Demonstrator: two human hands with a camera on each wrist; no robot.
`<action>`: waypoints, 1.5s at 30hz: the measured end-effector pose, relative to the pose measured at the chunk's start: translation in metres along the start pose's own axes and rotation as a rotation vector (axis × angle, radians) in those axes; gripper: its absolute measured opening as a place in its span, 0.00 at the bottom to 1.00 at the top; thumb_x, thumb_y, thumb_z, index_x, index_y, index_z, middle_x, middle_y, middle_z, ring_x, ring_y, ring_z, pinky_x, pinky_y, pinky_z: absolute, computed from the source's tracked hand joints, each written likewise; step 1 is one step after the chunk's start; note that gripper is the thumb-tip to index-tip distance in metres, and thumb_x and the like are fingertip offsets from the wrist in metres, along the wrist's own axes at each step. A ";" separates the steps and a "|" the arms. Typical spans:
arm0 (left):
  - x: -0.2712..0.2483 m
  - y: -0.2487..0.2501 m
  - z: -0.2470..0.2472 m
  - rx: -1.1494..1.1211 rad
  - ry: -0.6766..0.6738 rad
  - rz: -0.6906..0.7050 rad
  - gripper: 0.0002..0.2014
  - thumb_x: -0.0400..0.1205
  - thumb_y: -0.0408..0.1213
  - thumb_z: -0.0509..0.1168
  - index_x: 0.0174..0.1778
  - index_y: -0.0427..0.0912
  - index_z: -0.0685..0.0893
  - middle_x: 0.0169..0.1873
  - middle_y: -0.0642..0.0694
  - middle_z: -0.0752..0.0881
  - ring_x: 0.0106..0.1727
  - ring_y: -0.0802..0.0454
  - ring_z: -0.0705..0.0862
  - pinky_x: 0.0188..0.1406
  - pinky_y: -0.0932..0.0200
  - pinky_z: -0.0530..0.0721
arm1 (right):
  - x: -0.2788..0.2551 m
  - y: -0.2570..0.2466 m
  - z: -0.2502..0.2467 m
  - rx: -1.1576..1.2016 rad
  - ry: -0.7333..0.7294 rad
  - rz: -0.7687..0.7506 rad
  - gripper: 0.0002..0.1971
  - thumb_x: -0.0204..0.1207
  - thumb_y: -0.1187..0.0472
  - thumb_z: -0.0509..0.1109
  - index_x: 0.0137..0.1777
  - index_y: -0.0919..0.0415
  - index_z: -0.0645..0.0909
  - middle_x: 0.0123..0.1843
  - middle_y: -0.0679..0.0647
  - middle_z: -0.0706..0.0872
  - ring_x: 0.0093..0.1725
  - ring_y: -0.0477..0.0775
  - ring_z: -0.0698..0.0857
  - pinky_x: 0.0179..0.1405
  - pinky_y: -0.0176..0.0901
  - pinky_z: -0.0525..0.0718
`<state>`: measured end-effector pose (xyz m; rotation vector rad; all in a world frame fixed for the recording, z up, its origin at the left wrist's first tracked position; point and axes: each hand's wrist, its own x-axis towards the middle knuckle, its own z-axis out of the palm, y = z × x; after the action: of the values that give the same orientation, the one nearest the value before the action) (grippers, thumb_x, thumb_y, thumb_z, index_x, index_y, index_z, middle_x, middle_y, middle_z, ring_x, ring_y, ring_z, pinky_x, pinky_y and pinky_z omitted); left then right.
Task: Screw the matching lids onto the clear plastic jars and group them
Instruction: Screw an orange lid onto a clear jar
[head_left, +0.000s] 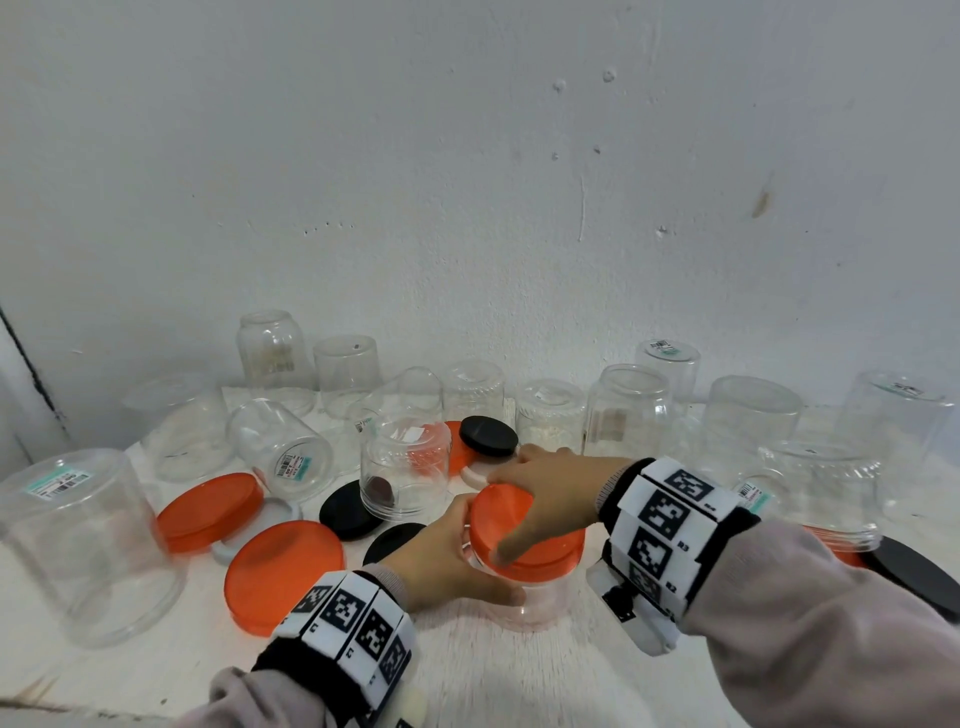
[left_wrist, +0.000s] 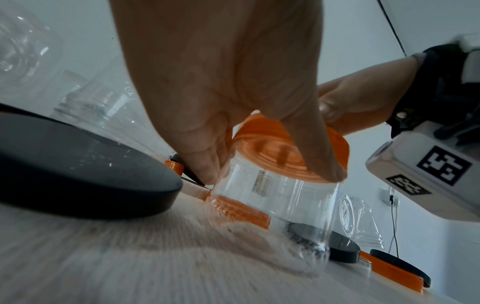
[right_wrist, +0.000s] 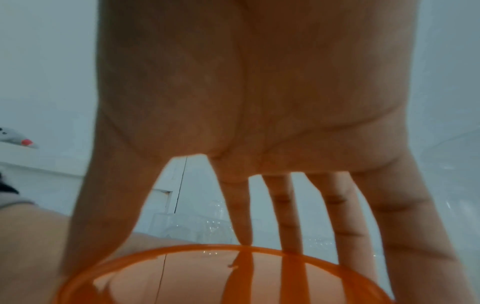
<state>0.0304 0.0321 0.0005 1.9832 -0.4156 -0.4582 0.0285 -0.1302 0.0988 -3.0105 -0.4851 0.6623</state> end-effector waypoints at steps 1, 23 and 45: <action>0.000 0.000 0.000 0.004 -0.001 0.000 0.59 0.50 0.52 0.83 0.76 0.52 0.60 0.66 0.56 0.79 0.69 0.59 0.78 0.72 0.54 0.76 | 0.000 -0.001 0.001 -0.005 0.014 0.022 0.47 0.64 0.27 0.70 0.81 0.37 0.54 0.77 0.50 0.61 0.76 0.62 0.63 0.68 0.62 0.73; 0.001 0.000 0.000 -0.032 -0.008 0.003 0.56 0.53 0.47 0.84 0.76 0.52 0.61 0.67 0.56 0.78 0.70 0.59 0.77 0.73 0.55 0.74 | 0.001 0.005 -0.006 -0.035 -0.102 -0.022 0.55 0.61 0.34 0.78 0.82 0.36 0.46 0.81 0.46 0.56 0.78 0.57 0.64 0.69 0.55 0.72; 0.000 0.000 0.001 0.001 -0.005 0.010 0.57 0.51 0.52 0.84 0.74 0.55 0.60 0.65 0.59 0.79 0.67 0.63 0.77 0.68 0.62 0.77 | 0.006 0.012 0.015 0.080 0.038 -0.021 0.50 0.58 0.25 0.71 0.79 0.34 0.52 0.74 0.46 0.63 0.74 0.59 0.65 0.63 0.57 0.74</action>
<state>0.0301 0.0312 0.0001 1.9803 -0.4279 -0.4567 0.0307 -0.1406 0.0819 -2.9333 -0.4764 0.6062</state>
